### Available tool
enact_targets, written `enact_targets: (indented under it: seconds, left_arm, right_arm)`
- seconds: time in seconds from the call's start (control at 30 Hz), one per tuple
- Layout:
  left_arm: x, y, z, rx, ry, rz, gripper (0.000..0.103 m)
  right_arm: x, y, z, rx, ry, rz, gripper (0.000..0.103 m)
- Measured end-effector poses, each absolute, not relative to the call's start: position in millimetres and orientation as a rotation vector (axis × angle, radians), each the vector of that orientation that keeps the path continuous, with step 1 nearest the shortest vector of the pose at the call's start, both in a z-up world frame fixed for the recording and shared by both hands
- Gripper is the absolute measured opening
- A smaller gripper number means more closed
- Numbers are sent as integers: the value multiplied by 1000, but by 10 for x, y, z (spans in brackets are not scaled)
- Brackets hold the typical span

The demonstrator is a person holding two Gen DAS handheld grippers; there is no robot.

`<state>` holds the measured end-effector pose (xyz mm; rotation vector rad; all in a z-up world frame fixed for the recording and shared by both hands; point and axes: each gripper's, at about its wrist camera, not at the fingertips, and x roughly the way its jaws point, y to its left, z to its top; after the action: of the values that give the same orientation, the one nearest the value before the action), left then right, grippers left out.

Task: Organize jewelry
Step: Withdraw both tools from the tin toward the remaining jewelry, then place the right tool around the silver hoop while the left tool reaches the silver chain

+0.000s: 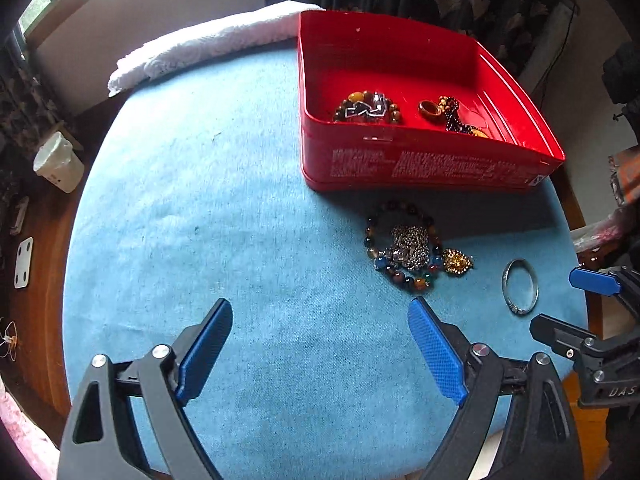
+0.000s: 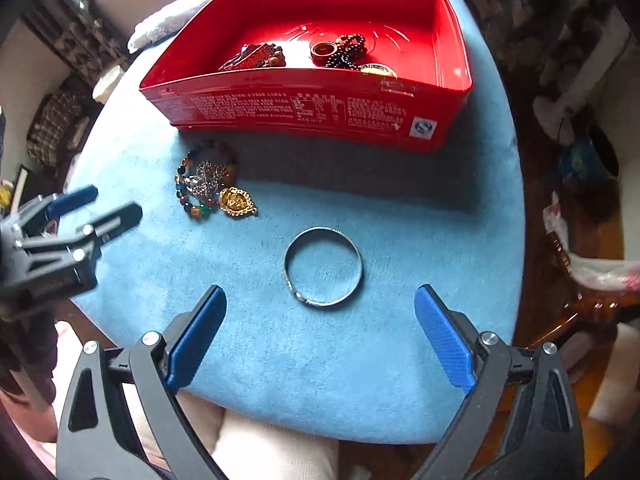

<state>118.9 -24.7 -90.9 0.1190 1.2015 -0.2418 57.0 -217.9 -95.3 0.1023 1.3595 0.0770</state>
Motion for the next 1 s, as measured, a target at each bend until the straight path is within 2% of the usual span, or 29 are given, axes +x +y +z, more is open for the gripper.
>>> enact_targets:
  seconds: [0.13,0.2,0.27,0.53,0.87,1.0]
  left_arm:
    - [1168,-272,-927,128,1193,-238,88]
    - [1163,-304,-939,133,1191,-244,88]
    - [1162,-332,-957,143,1189,-245,88]
    - [1185,-378,-1025,149,1206,-257,88]
    - [1220,-375,-1056,136,1216,-258,88]
    - [1225,-366,-1068,136,1222,-259,88]
  right_arm:
    - [585,-2216,-982,121,1365,59,92]
    - [601,-2221,-998,109,1367,49,88]
    - [627,-2203,-1030,115,1382,47,73]
    - [651,-2145,-1138,121,1420,56,72]
    - [686,-2044,-1194,66,1432,20,60]
    - [659,-2009,-1197,45,1429,9,59]
